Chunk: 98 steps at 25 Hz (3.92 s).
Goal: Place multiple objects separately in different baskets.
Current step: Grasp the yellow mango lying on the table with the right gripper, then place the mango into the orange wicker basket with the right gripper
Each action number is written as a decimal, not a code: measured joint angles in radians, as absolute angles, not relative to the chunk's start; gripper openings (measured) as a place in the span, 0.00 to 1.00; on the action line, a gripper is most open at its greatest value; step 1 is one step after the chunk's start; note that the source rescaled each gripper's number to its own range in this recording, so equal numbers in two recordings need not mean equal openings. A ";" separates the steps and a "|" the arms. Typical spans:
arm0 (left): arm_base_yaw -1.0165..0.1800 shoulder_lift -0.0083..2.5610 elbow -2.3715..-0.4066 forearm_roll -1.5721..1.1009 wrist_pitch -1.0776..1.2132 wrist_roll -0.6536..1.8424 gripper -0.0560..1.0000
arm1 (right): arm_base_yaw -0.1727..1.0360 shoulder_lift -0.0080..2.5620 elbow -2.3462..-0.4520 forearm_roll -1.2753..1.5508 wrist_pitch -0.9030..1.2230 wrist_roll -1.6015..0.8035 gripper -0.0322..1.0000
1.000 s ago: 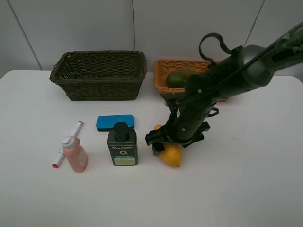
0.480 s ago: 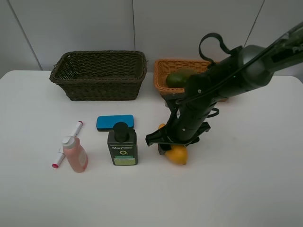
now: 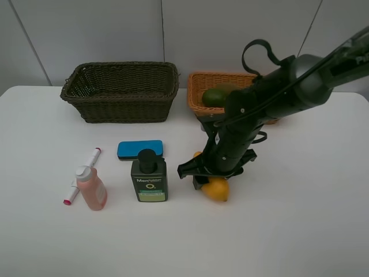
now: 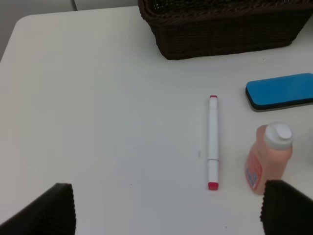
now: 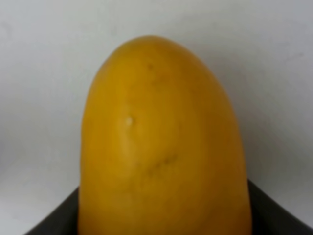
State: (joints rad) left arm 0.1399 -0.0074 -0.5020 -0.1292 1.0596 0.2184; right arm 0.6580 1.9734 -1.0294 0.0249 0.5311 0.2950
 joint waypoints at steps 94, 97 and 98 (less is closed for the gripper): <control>0.140 -0.007 -0.502 -0.129 1.060 0.218 1.00 | 0.240 2.183 -1.822 -0.133 0.845 -0.413 0.99; 0.140 -0.007 -0.502 -0.129 1.060 0.218 1.00 | 0.241 2.158 -1.814 -0.107 0.879 -0.410 0.99; 0.140 -0.007 -0.502 -0.129 1.060 0.218 1.00 | 0.243 2.143 -1.802 -0.105 0.884 -0.410 0.99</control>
State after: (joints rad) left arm 0.1399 -0.0074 -0.5020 -0.1292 1.0596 0.2184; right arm 0.2433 2.1426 -1.8019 -0.1046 0.8841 -0.4099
